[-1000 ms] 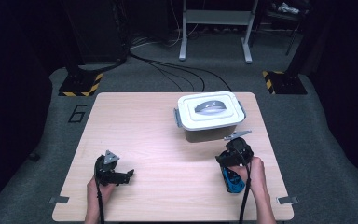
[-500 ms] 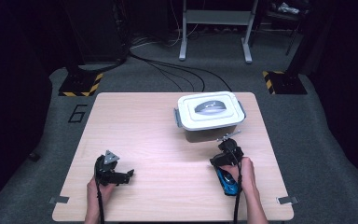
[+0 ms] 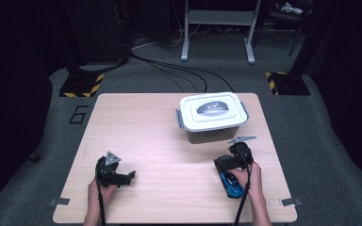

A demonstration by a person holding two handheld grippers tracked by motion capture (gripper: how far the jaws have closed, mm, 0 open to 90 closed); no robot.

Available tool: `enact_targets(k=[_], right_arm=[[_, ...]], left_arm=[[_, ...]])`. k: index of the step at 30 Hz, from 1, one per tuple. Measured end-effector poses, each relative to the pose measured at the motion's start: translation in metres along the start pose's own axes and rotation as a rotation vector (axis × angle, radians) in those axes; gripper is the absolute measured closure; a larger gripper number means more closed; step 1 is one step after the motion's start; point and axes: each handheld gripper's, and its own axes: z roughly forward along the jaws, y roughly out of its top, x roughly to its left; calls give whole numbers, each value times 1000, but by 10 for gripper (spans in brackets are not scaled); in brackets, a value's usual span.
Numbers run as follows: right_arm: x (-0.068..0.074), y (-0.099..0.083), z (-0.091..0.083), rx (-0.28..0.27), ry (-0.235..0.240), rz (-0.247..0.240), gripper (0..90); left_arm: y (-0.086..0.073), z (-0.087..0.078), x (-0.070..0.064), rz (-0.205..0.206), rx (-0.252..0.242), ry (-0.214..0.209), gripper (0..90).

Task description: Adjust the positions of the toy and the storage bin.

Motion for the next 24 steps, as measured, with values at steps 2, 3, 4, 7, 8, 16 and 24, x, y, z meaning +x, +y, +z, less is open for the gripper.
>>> enact_targets(k=[2,3,4,7,8,16,24], right_arm=[[-2,-5,-9,-28,-11,-11,6],[-4,-9,-14,-46,-13,-11,0],[-6,-13,-19,-62,-21,-13,0],[-15,-27,-30,-90,-43,-5,0],[-19,-33,-33,-95,-49,9,0],[-53,-78,-51,-162,-107,72,0],[-63,-99,-46,-125,-172,71,0]], left_arm=[[0,1,0,-3,-11,5,6],[0,1,0,-2,-10,3,6],[0,1,0,0,-7,4,6],[0,1,0,3,-4,1,6],[0,1,0,0,-3,2,6],[1,1,1,10,-8,-33,14],[20,0,-6,25,-64,-102,4]])
